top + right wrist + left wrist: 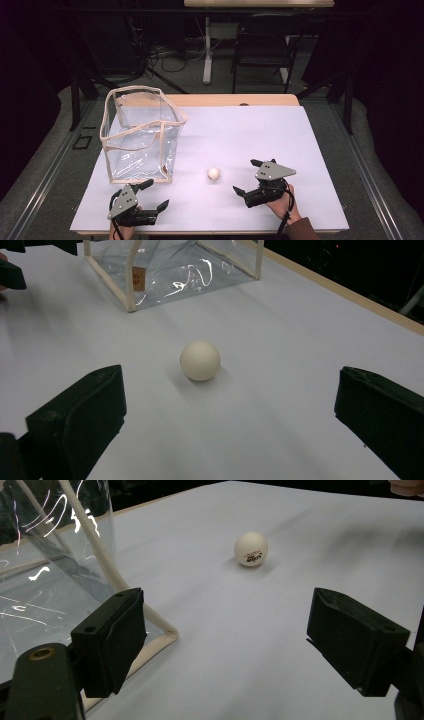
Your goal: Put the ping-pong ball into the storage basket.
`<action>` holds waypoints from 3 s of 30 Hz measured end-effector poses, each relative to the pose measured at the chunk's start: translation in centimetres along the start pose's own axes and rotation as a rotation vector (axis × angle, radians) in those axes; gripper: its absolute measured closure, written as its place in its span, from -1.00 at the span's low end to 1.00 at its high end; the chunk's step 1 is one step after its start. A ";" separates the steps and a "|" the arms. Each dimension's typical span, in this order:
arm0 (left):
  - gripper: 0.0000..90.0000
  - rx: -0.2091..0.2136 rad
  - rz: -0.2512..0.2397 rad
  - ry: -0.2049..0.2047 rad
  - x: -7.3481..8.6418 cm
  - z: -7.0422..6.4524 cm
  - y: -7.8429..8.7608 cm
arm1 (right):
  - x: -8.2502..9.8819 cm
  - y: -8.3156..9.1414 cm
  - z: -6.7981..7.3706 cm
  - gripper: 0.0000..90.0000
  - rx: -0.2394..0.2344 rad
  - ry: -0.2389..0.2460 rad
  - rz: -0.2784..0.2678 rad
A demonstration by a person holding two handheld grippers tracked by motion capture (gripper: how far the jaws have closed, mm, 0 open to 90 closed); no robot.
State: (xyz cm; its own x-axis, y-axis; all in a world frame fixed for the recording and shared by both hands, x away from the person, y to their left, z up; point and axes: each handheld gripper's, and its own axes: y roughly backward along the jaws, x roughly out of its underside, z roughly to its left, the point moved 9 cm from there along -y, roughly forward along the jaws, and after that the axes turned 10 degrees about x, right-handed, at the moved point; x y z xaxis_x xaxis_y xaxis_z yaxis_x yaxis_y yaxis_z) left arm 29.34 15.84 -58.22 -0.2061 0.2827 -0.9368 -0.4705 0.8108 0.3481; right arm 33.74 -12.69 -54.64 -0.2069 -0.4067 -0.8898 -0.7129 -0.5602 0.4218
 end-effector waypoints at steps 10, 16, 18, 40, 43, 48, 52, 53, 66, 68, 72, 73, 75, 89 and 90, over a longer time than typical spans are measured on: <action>-0.64 -0.004 0.008 -0.013 0.0 0.0 0.1 | -0.6 -1.1 -0.5 -1.00 -0.010 -0.019 0.012; -0.64 -0.004 0.010 -0.012 0.0 0.0 0.1 | -0.7 -1.9 -0.4 -1.00 -0.018 -0.026 0.025; -0.64 -0.002 0.008 -0.012 0.0 0.0 0.1 | -0.7 -2.1 -0.4 -1.00 -0.021 -0.029 0.033; -0.64 -0.009 0.011 -0.015 0.1 0.0 0.1 | -1.5 -5.2 1.2 -1.00 -0.066 -0.019 0.085; -0.64 -0.008 0.008 -0.016 0.0 0.0 0.1 | -1.6 -5.6 1.5 -1.00 -0.072 -0.013 0.090; -0.64 -0.010 0.010 -0.014 0.1 0.0 0.0 | -1.4 -6.2 1.9 -1.00 -0.081 -0.009 0.106; -0.64 -0.010 0.011 -0.015 0.1 0.0 0.0 | -1.4 -6.6 2.1 -1.00 -0.084 -0.008 0.113; -0.64 -0.010 0.011 -0.015 0.1 0.0 0.0 | -1.4 -6.8 2.2 -1.00 -0.087 -0.007 0.114; -0.64 -0.009 0.010 -0.014 0.1 0.0 0.0 | -1.0 -8.2 3.2 -1.00 -0.102 0.005 0.146; -0.64 -0.004 0.008 -0.012 0.1 0.0 0.0 | -0.9 -8.4 3.3 -1.00 -0.103 0.005 0.151; -0.64 -0.003 0.007 -0.012 0.1 0.0 0.0 | -0.6 -8.9 3.4 -1.00 -0.106 -0.002 0.163; -0.64 0.001 0.008 -0.011 0.1 0.0 0.0 | -0.5 -8.9 3.4 -1.00 -0.108 -0.004 0.165; -0.64 0.000 0.009 -0.011 0.1 0.0 0.0 | -0.4 -9.1 3.4 -1.00 -0.107 -0.006 0.171; -0.64 0.005 0.014 -0.009 0.2 0.0 -0.1 | 0.6 -10.3 3.5 -1.00 -0.107 -0.033 0.208; -0.64 0.005 0.014 -0.009 0.2 0.0 -0.1 | 0.6 -10.3 3.5 -1.00 -0.107 -0.033 0.208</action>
State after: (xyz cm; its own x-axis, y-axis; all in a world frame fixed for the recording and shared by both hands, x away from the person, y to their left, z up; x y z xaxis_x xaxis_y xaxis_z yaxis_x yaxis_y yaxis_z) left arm 29.33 15.82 -58.39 -0.2044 0.2988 -0.9322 -0.4636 0.8092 0.3610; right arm 38.66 -4.64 -60.15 -0.3650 -0.4989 -0.7861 -0.5778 -0.5407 0.6114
